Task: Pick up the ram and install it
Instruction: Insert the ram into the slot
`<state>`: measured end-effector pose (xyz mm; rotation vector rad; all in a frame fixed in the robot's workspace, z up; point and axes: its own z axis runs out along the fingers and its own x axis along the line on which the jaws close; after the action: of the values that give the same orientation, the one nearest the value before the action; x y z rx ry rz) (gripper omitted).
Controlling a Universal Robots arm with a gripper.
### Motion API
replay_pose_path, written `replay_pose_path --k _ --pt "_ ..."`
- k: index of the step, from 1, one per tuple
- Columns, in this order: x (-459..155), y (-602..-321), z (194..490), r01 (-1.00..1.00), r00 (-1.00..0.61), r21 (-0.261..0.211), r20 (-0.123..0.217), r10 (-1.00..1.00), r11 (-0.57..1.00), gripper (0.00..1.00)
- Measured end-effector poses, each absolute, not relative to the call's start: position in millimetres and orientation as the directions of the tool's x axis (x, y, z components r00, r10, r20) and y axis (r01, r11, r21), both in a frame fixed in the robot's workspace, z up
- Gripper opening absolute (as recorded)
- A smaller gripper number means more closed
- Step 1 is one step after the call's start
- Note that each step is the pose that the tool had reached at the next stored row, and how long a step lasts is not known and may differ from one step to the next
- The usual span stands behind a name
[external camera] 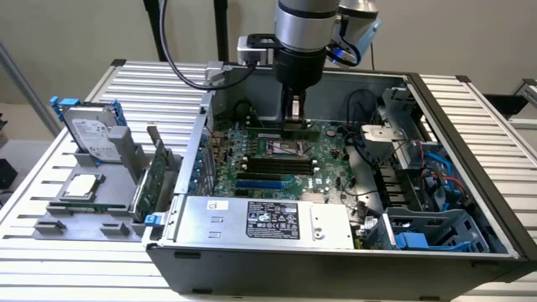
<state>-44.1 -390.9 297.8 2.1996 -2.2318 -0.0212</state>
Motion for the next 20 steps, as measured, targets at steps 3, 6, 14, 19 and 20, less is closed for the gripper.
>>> replay_pose_path --k 3,6,14,19,20 --pt "-44.1 -394.6 292.5 -1.000 -0.014 0.015 -0.004 -1.000 0.014 0.00" --pt "-44.1 -398.1 286.9 -1.000 -0.014 0.015 -0.004 -1.000 0.014 0.00" --pt "-44.0 -401.5 272.4 -1.000 -0.014 0.015 -0.004 -1.000 0.014 0.00" --pt "-43.3 -401.5 263.3 -1.000 -0.014 0.015 -0.005 -1.000 0.014 0.00" --pt "-42.9 -401.5 261.5 -1.000 -0.014 0.015 -0.005 -1.000 0.014 0.00"
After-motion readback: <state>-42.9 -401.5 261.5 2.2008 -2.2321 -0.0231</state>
